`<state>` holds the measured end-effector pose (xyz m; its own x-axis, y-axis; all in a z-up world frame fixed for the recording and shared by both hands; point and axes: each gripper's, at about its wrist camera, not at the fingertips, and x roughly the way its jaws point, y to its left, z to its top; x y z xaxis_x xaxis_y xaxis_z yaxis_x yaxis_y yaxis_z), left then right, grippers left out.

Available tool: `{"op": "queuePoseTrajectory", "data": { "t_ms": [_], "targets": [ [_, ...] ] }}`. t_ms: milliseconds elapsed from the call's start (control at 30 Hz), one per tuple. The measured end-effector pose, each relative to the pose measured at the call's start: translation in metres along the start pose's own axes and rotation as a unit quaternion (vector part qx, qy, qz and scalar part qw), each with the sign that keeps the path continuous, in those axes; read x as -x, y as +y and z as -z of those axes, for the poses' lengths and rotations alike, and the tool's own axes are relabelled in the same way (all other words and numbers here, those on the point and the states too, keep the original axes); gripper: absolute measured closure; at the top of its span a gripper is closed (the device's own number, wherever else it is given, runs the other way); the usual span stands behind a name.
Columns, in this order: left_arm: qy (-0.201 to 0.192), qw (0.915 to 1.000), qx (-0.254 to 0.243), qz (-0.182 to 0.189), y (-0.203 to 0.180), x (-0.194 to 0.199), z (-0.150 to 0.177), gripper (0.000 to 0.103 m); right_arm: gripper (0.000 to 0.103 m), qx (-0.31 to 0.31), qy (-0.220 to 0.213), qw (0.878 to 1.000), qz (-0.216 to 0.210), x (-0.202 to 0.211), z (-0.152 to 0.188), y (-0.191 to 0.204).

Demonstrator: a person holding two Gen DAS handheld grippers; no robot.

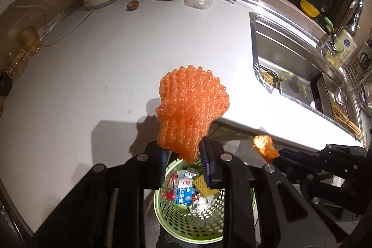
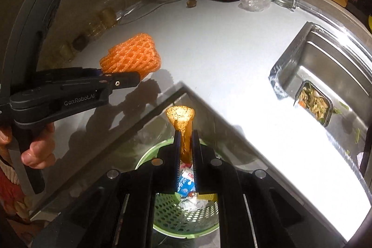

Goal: Collect trash

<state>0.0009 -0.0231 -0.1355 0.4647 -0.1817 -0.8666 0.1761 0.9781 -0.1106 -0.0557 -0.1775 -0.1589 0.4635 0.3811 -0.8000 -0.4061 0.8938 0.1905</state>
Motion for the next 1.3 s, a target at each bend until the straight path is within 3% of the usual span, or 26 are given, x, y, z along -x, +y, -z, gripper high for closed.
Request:
{"op": "queuePoseTrajectory", "data": {
  "t_ms": [200,267,300,333,400,533,700,767,900,933,1100,1300],
  "targets": [
    [0.018,0.9998,-0.008,-0.007,-0.017,0.008,0.047,0.079,0.085,0.008,0.033,0.999,-0.002,-0.028,0.056,0.008],
    [0.020,0.9997,-0.010,-0.011,-0.020,0.010,0.057,0.079,0.067,0.004,0.050,0.999,-0.003,-0.041,0.069,0.007],
    [0.020,0.9997,-0.012,-0.012,-0.022,0.011,0.062,0.079,0.049,0.001,0.053,0.999,0.000,-0.045,0.074,0.006],
    [0.021,0.9996,-0.013,-0.012,-0.023,0.011,0.066,0.079,0.042,-0.004,0.054,0.999,0.005,-0.046,0.078,0.004],
    [0.022,0.9996,-0.013,-0.010,-0.025,0.011,0.074,0.079,0.039,-0.014,0.051,0.999,0.005,-0.041,0.082,0.002],
    [0.033,0.9993,-0.012,-0.013,-0.028,0.003,0.085,0.079,0.019,-0.020,0.019,0.999,0.025,-0.012,0.079,-0.005],
    [0.053,0.9985,-0.014,-0.010,-0.036,-0.012,0.103,0.078,0.014,-0.036,-0.018,0.998,0.049,0.025,0.074,-0.020],
    [0.061,0.9979,-0.019,-0.010,-0.040,-0.018,0.110,0.072,0.013,-0.045,-0.028,0.997,0.055,0.036,0.074,-0.027],
    [0.075,0.9967,-0.030,-0.010,-0.048,-0.023,0.121,0.030,0.012,-0.059,-0.043,0.995,0.062,0.051,0.069,-0.038],
    [0.072,0.9968,-0.033,-0.014,-0.050,-0.022,0.123,0.025,0.012,-0.062,-0.046,0.995,0.063,0.054,0.069,-0.040],
    [0.065,0.9969,-0.039,-0.019,-0.053,-0.012,0.118,0.013,0.012,-0.074,-0.055,0.994,0.064,0.062,0.064,-0.047],
    [0.034,0.9983,-0.034,-0.032,-0.049,0.010,0.095,0.012,0.012,-0.074,-0.062,0.993,0.064,0.068,0.055,-0.050]
  ]
}}
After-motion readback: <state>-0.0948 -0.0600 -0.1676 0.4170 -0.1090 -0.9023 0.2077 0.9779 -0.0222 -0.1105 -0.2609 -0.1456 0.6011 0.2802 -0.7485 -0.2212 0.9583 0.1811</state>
